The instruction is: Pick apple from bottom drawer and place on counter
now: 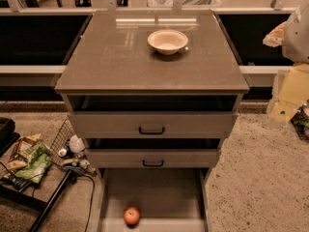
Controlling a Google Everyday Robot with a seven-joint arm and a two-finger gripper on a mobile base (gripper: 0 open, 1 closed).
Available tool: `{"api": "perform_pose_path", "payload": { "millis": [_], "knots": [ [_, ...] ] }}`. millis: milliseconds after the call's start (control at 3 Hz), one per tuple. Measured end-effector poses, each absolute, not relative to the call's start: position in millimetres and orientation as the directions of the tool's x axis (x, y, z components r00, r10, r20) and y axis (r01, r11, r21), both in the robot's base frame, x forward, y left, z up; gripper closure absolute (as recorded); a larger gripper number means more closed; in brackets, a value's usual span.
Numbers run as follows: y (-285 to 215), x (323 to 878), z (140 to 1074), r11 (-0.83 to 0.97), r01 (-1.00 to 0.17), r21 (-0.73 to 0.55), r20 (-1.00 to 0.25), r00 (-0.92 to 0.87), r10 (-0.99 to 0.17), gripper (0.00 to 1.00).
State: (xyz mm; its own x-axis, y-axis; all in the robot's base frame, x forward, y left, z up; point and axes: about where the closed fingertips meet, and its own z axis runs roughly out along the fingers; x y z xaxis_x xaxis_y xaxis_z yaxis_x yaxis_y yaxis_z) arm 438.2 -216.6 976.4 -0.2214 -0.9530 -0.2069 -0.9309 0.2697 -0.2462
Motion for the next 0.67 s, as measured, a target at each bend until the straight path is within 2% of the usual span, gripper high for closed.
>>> {"api": "perform_pose_path", "payload": {
  "millis": [333, 667],
  "knots": [
    [-218, 438, 979, 0.274, -0.927, -0.257, -0.214, -0.222, -0.951, 0.0],
    [-230, 433, 945, 0.305, -0.919, -0.249, -0.336, -0.213, -0.917, 0.0]
  ]
}}
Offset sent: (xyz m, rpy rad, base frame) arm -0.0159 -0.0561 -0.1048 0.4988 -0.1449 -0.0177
